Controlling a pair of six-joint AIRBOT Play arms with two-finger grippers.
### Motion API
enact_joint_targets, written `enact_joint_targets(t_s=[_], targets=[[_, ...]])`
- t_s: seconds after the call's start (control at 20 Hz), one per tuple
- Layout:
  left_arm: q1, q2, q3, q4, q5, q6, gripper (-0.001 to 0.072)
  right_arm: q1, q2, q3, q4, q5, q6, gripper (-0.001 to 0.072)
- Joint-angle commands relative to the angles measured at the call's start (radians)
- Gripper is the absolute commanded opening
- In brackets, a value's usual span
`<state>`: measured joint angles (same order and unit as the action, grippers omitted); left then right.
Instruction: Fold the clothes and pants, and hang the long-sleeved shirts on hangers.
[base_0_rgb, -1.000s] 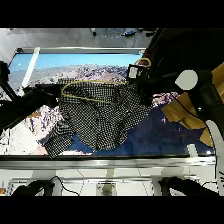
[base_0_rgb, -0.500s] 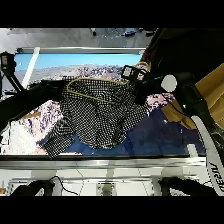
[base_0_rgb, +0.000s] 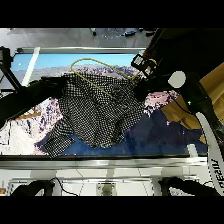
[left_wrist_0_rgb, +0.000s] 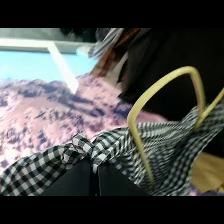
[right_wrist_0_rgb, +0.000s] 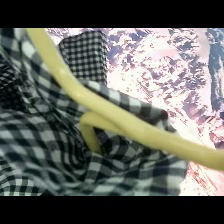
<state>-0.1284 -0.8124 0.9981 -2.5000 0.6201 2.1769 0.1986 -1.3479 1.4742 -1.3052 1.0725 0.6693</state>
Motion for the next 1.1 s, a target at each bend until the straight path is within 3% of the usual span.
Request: enact_joint_targets(t_s=[0.0, 0.25, 0.4, 0.5, 0.8, 1.05], targets=[[-0.001, 0.006, 0.017, -0.061, -0.087, -0.005, 0.0038, 0.033, -0.001, 0.0, -0.341, 0.01, 0.002, 0.004], [-0.001, -0.022, 0.017, -0.078, -0.123, -0.032, 0.0038, 0.101, -0.039, -0.037, -0.315, 0.006, 0.023, 0.004], [-0.003, -0.081, 0.017, -0.077, -0.1, -0.051, 0.0038, 0.1, -0.114, -0.089, -0.364, 0.006, 0.179, 0.004], [-0.019, -0.144, 0.017, -0.078, -0.045, -0.08, 0.0038, 0.115, -0.136, -0.089, -0.348, 0.005, 0.217, 0.004], [-0.27, -0.315, 0.017, -0.055, -0.029, -0.079, 0.0038, 0.302, -0.133, -0.086, -0.346, -0.032, 0.152, 0.004], [-0.408, -0.382, 0.017, 0.067, 0.013, -0.159, 0.0038, 0.343, -0.101, 0.054, -0.343, -0.044, 0.242, 0.004]])
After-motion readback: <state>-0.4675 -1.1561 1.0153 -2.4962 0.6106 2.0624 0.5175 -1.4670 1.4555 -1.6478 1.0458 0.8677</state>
